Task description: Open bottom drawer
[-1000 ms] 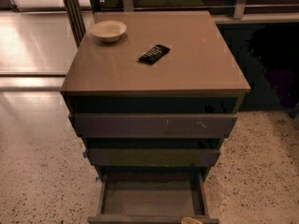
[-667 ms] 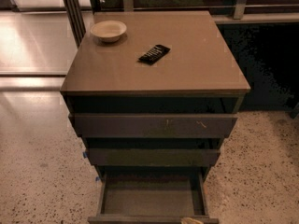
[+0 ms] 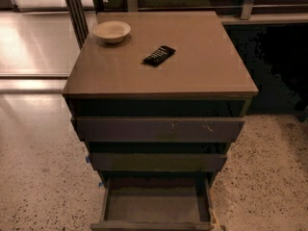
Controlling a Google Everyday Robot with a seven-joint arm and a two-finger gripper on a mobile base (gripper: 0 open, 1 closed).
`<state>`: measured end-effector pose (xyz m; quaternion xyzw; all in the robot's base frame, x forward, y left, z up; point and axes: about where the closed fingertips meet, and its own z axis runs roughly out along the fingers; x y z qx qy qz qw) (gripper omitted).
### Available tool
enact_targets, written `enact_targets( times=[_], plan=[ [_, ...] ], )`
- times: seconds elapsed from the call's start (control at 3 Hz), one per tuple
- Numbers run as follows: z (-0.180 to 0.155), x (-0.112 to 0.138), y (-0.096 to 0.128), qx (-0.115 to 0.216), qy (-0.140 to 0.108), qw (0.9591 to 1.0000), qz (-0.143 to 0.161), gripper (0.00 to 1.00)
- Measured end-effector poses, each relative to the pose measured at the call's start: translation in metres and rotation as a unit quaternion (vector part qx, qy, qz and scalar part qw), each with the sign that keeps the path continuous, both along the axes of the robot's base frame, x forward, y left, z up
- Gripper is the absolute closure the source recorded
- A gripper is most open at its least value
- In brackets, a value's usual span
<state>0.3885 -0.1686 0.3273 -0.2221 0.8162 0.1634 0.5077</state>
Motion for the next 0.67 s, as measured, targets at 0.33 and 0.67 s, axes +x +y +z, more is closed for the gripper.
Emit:
enact_targets(
  times=[0.33,0.67],
  plan=[
    [0.0231,0.0090,-0.0042,-0.028,-0.029,0.9992,-0.004,0.00],
    [0.0231,0.0090,-0.0042,-0.028,-0.029,0.9992,-0.004,0.00]
  ],
)
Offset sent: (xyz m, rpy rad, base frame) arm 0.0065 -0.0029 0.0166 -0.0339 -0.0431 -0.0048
